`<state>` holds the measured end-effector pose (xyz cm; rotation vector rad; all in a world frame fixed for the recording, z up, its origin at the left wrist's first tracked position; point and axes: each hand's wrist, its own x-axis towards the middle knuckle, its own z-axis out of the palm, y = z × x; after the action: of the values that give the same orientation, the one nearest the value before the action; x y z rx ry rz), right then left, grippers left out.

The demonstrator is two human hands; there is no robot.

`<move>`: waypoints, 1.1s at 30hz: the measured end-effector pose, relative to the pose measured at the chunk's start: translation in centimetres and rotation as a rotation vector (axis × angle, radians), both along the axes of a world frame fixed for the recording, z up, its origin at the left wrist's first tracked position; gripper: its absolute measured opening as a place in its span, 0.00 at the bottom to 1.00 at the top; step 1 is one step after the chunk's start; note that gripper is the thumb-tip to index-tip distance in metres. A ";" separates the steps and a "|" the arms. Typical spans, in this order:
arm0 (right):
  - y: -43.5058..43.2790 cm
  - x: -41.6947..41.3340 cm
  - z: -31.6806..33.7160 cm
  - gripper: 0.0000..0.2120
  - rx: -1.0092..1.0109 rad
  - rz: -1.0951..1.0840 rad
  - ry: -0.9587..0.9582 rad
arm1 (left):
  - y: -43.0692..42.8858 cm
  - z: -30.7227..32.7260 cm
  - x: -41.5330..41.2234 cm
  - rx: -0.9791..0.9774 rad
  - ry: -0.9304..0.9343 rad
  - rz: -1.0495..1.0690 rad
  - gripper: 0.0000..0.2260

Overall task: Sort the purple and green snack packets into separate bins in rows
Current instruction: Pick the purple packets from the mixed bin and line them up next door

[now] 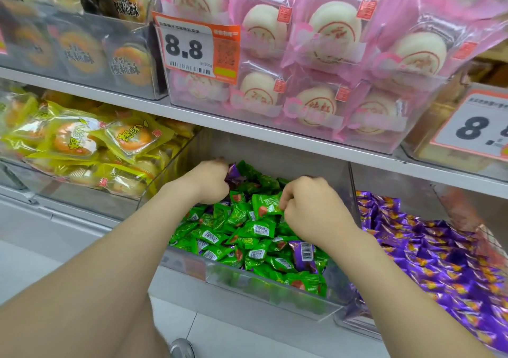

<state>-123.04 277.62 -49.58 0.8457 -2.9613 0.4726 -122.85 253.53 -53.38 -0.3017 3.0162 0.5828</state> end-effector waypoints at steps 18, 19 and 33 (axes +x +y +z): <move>0.9 0.3 -0.8 0.11 -0.119 0.048 0.040 | 0.4 -1.8 -0.8 -0.155 -0.105 -0.073 0.33; 1.0 0.3 -0.7 0.11 -0.125 0.046 0.038 | 0.4 -1.4 -0.5 -0.150 -0.085 -0.055 0.34; 2.0 2.9 0.9 0.33 -0.556 0.048 -0.381 | 8.1 4.8 7.4 0.958 0.190 0.138 0.15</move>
<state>-120.11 279.60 -48.71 0.8259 -2.8492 1.5177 -115.40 261.63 -48.58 -0.3884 2.4689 2.0087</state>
